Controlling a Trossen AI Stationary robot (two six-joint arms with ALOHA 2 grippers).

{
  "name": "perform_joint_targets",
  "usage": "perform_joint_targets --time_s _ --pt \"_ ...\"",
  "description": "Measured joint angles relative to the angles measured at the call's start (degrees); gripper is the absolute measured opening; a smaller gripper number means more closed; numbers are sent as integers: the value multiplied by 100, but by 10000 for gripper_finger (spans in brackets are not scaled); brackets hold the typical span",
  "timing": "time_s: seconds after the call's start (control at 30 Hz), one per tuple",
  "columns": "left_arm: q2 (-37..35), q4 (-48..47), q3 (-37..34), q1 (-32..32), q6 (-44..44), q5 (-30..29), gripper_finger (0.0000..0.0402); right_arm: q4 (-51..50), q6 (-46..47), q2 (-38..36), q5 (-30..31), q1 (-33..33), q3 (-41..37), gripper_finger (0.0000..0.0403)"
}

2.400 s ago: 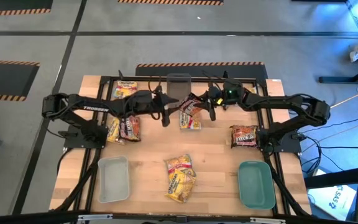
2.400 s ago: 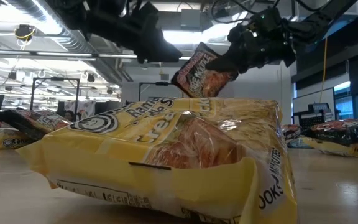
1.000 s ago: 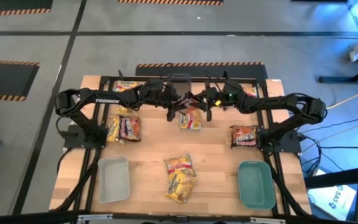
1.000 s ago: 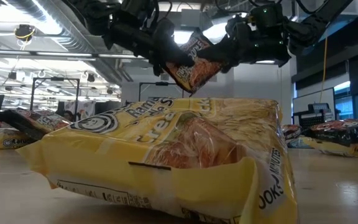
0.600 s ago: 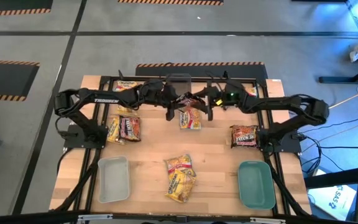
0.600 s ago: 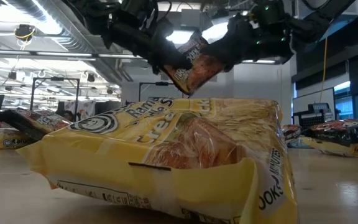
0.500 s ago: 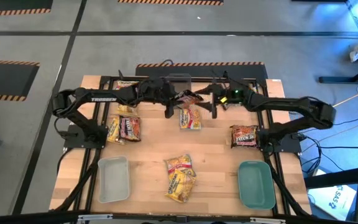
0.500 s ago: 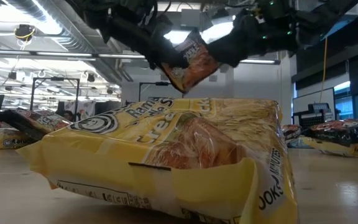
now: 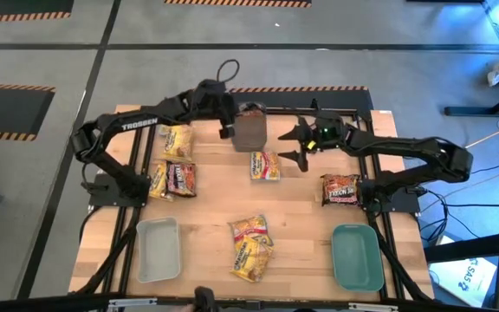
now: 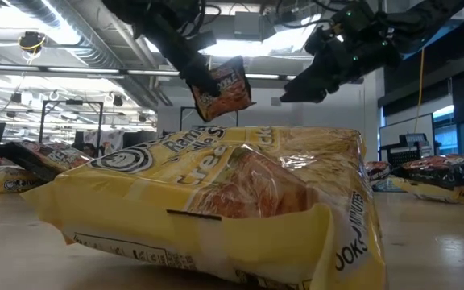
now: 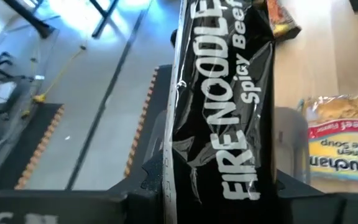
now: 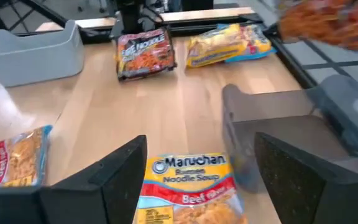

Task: Sort Maruchan noodles
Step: Put the middle black noodle pack into the black bin

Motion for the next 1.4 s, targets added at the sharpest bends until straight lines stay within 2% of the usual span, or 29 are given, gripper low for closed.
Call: perform_joint_targets --time_s 0.1,0.2,0.43,0.6,0.77,1.07,1.4 --pt "284 -122 348 146 30 245 117 6 -2 78 11 56 -7 280" --pt "740 -478 877 230 107 213 117 19 41 116 59 47 -9 280" --pt "1849 -1966 2292 436 388 169 117 -12 144 137 151 47 -7 280" --pt "2410 -2263 2817 501 650 162 117 -16 146 140 153 47 -7 280" --pt "2730 -2391 2894 585 863 31 117 -16 151 140 153 47 -7 280" --pt "2751 -2214 2894 661 922 84 117 -12 151 140 153 47 -7 280" --pt "2931 -2011 2870 711 1004 512 117 -3 185 140 155 47 -7 280"
